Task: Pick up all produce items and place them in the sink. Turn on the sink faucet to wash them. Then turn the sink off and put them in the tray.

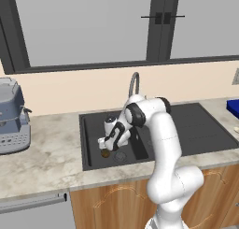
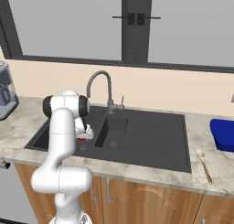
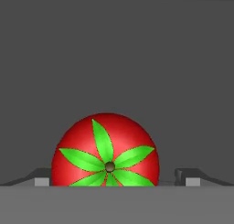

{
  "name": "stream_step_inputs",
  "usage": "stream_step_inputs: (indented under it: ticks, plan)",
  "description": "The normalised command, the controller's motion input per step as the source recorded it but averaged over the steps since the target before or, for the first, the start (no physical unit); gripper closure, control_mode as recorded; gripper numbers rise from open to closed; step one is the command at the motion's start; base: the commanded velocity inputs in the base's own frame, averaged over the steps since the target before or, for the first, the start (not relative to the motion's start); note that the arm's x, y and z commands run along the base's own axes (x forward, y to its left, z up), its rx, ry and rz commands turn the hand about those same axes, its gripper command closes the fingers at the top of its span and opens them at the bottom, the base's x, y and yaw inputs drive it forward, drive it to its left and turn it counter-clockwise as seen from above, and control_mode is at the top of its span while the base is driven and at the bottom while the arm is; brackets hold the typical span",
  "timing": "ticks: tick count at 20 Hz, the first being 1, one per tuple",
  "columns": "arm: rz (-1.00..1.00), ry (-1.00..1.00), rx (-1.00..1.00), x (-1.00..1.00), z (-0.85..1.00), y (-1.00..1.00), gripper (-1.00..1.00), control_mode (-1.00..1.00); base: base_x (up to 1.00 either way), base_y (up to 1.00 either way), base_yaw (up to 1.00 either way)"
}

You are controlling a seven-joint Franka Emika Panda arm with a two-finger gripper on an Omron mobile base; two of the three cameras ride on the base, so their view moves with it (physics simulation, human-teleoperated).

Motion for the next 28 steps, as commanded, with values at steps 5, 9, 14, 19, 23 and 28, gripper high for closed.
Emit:
stream_step_inputs:
  ticks: [5, 9, 14, 19, 23, 28]
  plan:
    - [0.00, 0.00, 0.00, 0.00, -0.06, 0.00, 1.00, -1.00, 0.00, 0.00, 0.00]
    - [0.00, -0.01, 0.00, 0.00, 0.00, 0.00, 1.00, -1.00, 0.00, 0.00, 0.00]
    - [0.00, -0.19, 0.00, -0.54, 0.73, 0.00, 1.00, -1.00, 0.00, 0.00, 0.00]
    - [0.00, -0.06, 0.04, -0.82, 1.00, -0.05, 1.00, -1.00, 0.00, 0.00, 0.00]
    - [0.00, 0.00, 0.06, -0.49, 1.00, -0.02, 1.00, -1.00, 0.00, 0.00, 0.00]
    - [0.00, -0.03, 0.02, -0.02, 1.00, 0.00, 1.00, -1.00, 0.00, 0.00, 0.00]
